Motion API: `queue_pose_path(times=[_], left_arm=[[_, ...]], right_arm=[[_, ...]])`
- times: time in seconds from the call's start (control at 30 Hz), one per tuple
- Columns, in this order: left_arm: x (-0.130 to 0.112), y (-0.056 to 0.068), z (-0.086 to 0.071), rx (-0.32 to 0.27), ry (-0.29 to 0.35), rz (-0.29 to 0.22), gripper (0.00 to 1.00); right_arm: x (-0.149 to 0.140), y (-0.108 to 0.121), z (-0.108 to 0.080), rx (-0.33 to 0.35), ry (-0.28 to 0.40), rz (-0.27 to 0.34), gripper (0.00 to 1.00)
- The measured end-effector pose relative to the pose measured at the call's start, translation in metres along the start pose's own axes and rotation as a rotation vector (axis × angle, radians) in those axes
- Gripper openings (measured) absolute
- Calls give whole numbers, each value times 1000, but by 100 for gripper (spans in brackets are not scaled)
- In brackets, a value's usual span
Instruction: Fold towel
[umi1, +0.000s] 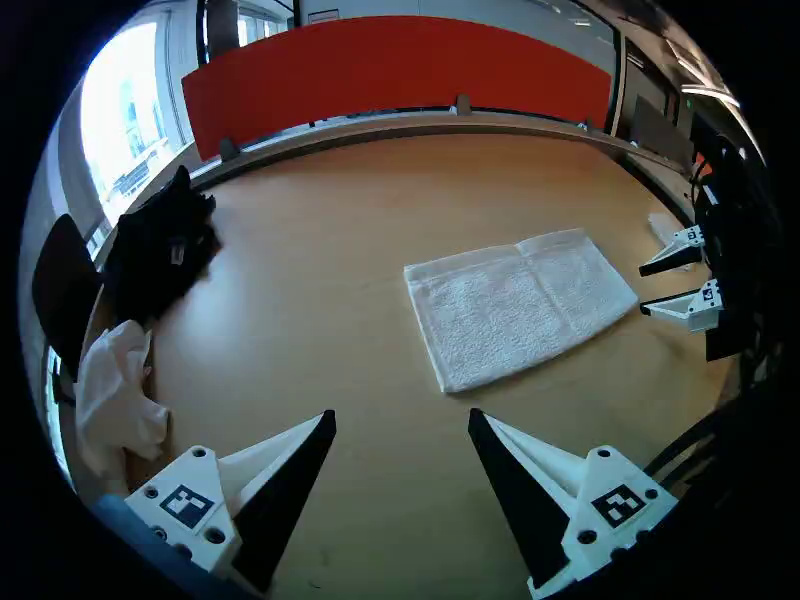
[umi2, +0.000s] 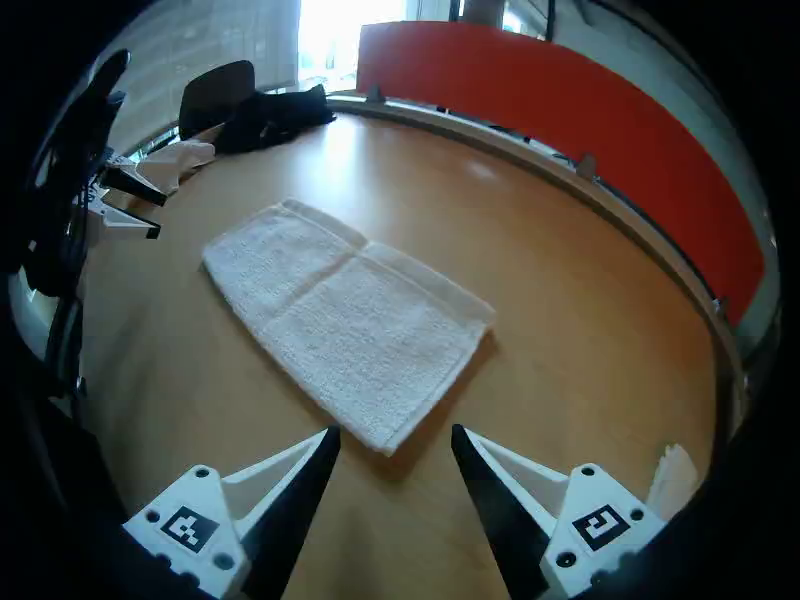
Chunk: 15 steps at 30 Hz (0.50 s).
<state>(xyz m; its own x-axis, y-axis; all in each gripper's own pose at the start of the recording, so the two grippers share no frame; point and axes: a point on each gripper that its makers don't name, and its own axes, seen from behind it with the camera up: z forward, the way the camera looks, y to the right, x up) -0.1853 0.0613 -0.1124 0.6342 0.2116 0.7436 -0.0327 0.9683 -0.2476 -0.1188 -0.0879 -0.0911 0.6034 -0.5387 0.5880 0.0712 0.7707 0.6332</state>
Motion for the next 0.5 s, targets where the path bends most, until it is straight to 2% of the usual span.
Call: queue_pose_path(times=[0.27, 0.5], left_arm=[[-10, -6, -7, 12, -5, -27, 99], [-13, -11, -10, 20, -6, -35, 99]], right_arm=[[-7, -5, 6, 43, -29, -6, 62], [-7, -6, 10, 63, -39, -6, 50]])
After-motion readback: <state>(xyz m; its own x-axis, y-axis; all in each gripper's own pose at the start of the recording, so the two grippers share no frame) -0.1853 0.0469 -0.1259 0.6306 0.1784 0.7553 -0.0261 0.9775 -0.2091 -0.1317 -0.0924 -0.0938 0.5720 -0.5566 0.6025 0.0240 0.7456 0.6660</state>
